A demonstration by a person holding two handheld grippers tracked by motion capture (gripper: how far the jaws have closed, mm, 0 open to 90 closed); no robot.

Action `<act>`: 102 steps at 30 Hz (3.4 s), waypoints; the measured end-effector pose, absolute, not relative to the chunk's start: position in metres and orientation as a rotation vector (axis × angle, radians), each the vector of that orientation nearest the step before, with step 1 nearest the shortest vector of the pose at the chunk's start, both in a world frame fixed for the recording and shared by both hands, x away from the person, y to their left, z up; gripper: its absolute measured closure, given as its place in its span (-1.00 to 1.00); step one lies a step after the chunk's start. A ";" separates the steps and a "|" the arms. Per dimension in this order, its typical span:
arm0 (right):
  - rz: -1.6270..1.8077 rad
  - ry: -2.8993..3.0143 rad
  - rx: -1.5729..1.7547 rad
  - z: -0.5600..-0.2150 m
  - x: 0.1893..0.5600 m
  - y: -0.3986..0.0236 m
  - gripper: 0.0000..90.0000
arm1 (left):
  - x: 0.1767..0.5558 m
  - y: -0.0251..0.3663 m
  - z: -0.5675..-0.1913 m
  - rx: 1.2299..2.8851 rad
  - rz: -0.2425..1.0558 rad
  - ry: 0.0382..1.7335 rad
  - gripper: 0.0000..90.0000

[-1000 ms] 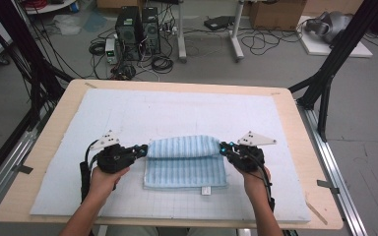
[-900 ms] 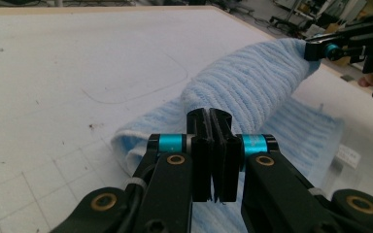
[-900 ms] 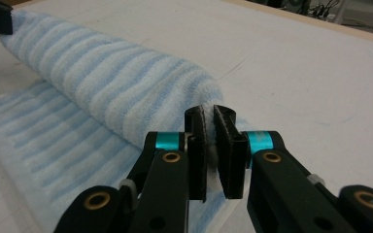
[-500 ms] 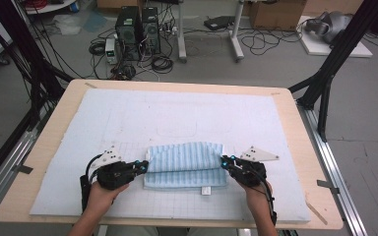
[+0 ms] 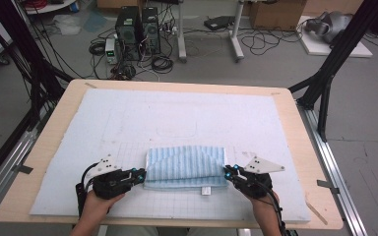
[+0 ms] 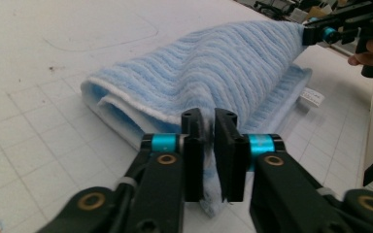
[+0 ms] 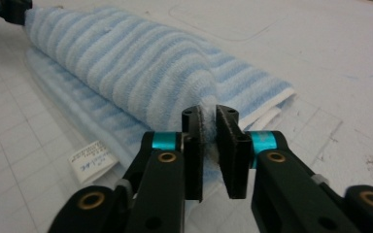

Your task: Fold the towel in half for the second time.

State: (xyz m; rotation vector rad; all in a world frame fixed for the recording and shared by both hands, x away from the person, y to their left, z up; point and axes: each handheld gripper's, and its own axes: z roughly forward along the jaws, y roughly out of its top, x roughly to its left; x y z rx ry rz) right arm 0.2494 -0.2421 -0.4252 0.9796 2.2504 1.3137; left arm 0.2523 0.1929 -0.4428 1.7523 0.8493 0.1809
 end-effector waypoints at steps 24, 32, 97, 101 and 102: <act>1.209 2.411 1.007 -0.436 0.274 -0.217 0.93 | 0.268 0.168 -0.444 1.871 0.188 0.914 0.89; 1.258 2.380 0.973 -0.420 0.254 -0.220 0.92 | 0.256 0.179 -0.437 1.839 0.157 0.893 0.82; 1.223 2.037 1.089 -0.413 0.228 -0.265 -0.74 | 0.262 0.229 -0.424 1.523 0.429 0.855 -0.59; 1.248 2.012 1.071 -0.407 0.224 -0.271 -0.74 | 0.258 0.233 -0.422 1.516 0.476 0.852 -0.60; 1.248 2.002 1.068 -0.407 0.223 -0.273 -0.74 | 0.257 0.235 -0.422 1.520 0.484 0.853 -0.59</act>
